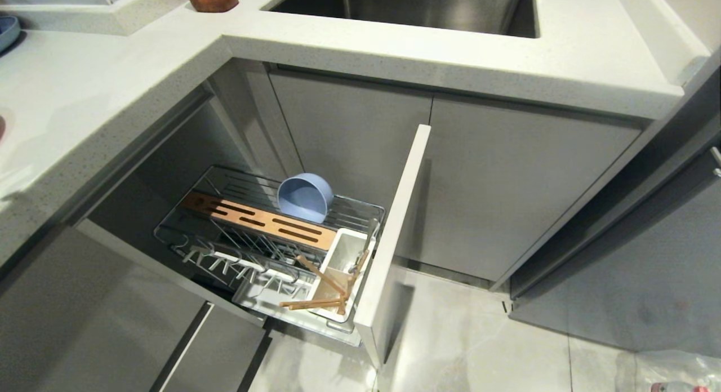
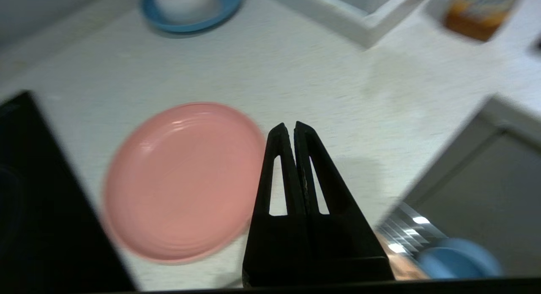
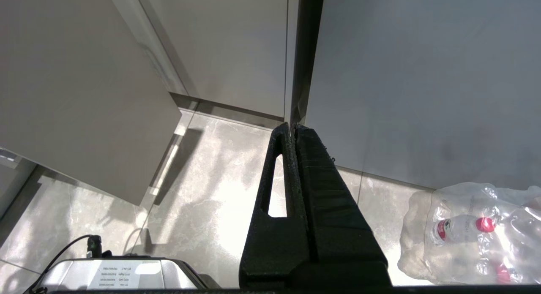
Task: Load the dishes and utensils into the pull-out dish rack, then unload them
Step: Take the bowl out of the cupboard
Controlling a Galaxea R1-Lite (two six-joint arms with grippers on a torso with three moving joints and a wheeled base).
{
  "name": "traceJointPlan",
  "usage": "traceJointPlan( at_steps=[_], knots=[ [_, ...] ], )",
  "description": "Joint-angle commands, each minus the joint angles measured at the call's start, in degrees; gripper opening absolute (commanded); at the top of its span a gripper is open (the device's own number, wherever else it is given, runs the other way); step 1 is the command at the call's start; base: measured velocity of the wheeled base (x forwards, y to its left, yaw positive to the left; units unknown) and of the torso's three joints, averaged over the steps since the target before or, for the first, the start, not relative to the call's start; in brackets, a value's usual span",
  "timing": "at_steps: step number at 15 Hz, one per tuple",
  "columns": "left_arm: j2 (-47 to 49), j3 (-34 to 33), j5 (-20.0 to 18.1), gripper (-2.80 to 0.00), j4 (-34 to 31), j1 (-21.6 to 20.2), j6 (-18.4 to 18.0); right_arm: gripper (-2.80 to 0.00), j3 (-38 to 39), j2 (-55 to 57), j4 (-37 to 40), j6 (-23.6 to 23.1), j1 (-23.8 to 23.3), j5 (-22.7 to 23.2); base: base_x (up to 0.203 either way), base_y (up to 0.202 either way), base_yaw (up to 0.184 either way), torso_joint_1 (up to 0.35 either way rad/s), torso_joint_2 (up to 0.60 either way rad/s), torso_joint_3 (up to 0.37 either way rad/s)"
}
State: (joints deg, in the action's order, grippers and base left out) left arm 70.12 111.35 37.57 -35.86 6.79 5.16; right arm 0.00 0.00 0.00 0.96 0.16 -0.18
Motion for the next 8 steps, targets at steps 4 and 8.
traceJointPlan(
  at_steps=[4,8],
  knots=[
    [0.2,-0.1,0.2,-2.80,0.3,12.5,12.4,-2.80,0.0,0.1,0.0,0.1,0.0,0.0,0.000,0.000,0.000,0.000,0.00,0.000],
    [9.2,0.1,0.2,-2.80,-5.2,28.4,28.0,-2.80,0.0,0.1,0.0,0.0,0.0,0.0,0.000,0.000,0.000,0.000,0.00,0.000]
  ],
)
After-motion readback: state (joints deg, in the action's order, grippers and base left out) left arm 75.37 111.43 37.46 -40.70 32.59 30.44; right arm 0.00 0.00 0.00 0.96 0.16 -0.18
